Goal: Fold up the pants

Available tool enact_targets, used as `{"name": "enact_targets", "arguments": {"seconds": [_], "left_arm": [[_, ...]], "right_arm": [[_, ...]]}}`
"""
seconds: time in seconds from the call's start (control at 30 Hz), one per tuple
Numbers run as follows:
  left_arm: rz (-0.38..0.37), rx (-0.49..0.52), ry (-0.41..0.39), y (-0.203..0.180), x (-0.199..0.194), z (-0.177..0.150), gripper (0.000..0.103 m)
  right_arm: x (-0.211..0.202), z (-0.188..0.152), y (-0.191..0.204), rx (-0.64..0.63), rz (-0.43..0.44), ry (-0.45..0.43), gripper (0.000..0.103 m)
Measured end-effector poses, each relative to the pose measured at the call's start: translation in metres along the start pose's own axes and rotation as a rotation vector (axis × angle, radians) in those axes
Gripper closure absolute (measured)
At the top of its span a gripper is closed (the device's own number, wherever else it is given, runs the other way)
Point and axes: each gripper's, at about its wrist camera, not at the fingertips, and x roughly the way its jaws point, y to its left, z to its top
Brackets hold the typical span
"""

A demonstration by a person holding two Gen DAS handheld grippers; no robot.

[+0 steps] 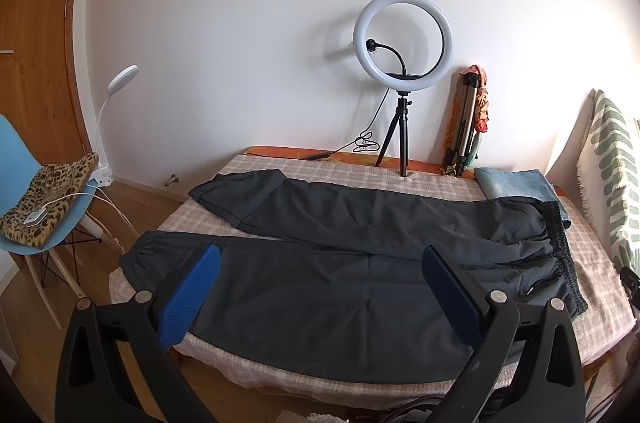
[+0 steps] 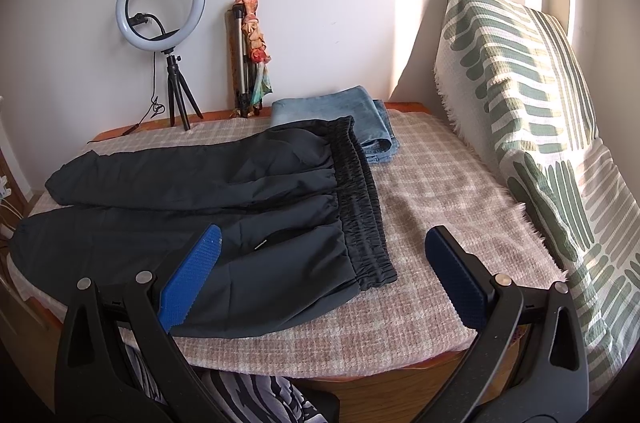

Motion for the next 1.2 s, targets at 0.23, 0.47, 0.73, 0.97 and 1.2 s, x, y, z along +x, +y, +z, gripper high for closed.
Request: {"name": "enact_targets", "arguments": {"seconds": [0.23,0.47,0.73,0.97,1.2], "left_arm": [[-0.002,0.005,0.007,-0.0022,0.0029,0.0022,0.001],[-0.005,0.01,0.009,-0.0029,0.0044,0.0023,0.001],[-0.006,0.009,0.013,-0.0026,0.0057,0.0025,0.001],[-0.007,0.01,0.015,-0.0022,0.0068,0.0028,0.001],[-0.006,0.014,0.019,-0.0032,0.0094,0.003,0.001]], "right_arm": [[0.002,0.0,0.0014,-0.002,0.0,0.002,0.0],[0.0031,-0.0009,0.0018,-0.002,0.002,0.004,0.0],[0.0045,-0.001,0.002,-0.001,0.002,0.006,0.0],[0.0056,-0.0012,0.0029,-0.002,0.002,0.007,0.0],[0.0064,-0.0012,0.003,-0.002,0.002,0.008,0.0]]}}
